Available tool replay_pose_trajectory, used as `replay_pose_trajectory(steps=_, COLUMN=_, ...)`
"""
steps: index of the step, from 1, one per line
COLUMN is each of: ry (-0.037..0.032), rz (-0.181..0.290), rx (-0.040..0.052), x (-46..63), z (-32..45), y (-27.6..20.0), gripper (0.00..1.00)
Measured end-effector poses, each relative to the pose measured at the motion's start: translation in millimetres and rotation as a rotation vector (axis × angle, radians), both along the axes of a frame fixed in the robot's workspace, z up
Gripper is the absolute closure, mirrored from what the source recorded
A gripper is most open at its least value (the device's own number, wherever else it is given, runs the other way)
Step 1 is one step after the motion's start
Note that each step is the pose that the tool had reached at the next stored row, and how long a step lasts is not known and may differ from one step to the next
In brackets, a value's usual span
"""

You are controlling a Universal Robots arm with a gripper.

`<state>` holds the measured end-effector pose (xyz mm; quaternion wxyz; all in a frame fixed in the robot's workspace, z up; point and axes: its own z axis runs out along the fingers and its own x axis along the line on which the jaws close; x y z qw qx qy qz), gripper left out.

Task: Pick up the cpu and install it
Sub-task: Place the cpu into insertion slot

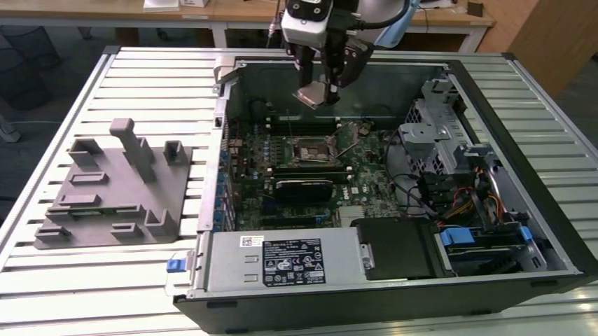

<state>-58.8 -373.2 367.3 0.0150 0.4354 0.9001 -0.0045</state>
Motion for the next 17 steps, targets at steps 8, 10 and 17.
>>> replay_pose_trajectory(steps=8, ry=0.0002, rz=-0.063, rx=-0.0152, x=2.5, z=-1.2, y=1.3, gripper=0.46)
replay_pose_trajectory(steps=10, ry=0.0003, rz=-0.083, rx=-0.0155, x=2.6, z=-1.8, y=1.8, gripper=0.46)
replay_pose_trajectory(steps=17, ry=0.0013, rz=-0.195, rx=-0.0158, x=2.7, z=-5.1, y=1.9, gripper=0.46)
